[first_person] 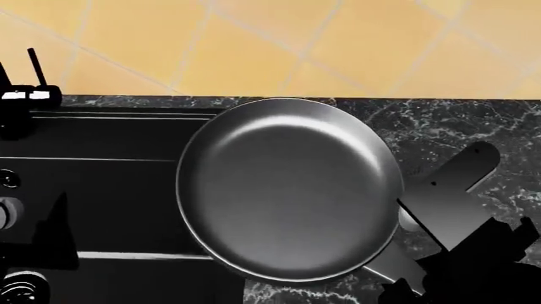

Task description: Pick the pan and sponge and place them into the sink. Then turn on the water.

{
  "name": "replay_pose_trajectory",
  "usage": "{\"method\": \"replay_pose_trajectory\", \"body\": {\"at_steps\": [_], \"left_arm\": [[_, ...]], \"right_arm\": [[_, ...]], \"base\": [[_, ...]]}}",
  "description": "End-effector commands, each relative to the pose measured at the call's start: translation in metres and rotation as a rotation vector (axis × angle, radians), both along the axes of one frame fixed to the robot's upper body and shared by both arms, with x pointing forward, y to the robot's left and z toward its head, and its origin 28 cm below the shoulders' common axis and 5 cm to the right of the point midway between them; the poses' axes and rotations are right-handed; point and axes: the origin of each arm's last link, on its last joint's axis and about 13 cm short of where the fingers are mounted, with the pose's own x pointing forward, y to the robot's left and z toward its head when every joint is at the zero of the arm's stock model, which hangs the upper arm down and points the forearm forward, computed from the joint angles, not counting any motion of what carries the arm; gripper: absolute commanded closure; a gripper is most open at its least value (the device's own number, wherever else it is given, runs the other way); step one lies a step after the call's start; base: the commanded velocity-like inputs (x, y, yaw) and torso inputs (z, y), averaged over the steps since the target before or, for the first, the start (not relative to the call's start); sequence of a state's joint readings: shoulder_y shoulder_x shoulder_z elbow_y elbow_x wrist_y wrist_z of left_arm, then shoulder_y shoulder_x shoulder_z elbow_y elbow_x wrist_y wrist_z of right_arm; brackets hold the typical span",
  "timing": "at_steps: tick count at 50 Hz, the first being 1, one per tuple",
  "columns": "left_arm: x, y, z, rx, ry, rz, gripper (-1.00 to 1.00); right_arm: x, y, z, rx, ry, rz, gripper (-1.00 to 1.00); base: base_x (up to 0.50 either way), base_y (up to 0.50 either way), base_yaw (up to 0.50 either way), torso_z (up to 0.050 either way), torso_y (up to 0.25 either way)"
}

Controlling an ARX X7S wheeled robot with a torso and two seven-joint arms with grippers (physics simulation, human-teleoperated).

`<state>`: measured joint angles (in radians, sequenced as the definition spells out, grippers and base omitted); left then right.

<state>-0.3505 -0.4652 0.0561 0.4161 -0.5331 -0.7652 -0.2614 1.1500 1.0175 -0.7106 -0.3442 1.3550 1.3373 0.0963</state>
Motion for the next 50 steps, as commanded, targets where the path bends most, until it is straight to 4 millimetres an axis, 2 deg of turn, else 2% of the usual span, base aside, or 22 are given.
{"method": "replay_pose_trajectory", "body": {"at_steps": [1, 14, 22, 27, 34, 50], "left_arm": [[-0.001, 0.000, 0.000, -0.002, -0.001, 0.003, -1.00], [-0.002, 0.005, -0.001, -0.004, 0.001, 0.005, -1.00], [-0.002, 0.004, -0.002, -0.007, 0.002, 0.007, -1.00], [-0.002, 0.005, -0.004, -0.008, 0.004, 0.008, -1.00], [-0.002, 0.006, -0.003, -0.007, 0.003, 0.011, -1.00], [-0.003, 0.007, -0.004, -0.007, 0.005, 0.013, -1.00]], "right_arm": [[0.001, -0.001, 0.014, 0.003, -0.077, -0.003, 1.00], [0.005, 0.000, 0.012, 0.019, -0.090, -0.007, 1.00], [0.006, 0.000, 0.009, 0.022, -0.087, -0.009, 1.00], [0.006, 0.001, 0.005, 0.027, -0.080, -0.008, 1.00], [0.007, 0.000, 0.003, 0.025, -0.074, -0.018, 1.00], [0.005, 0.002, -0.002, 0.021, -0.054, 0.005, 1.00]], "base": [[-0.38, 0.50, 0.00, 0.010, 0.000], [-0.44, 0.41, 0.00, 0.000, 0.001], [-0.15, 0.50, 0.00, 0.001, 0.000], [0.02, 0.50, 0.00, 0.000, 0.002], [0.39, 0.41, 0.00, 0.000, 0.001], [0.23, 0.17, 0.00, 0.001, 0.002]]}}
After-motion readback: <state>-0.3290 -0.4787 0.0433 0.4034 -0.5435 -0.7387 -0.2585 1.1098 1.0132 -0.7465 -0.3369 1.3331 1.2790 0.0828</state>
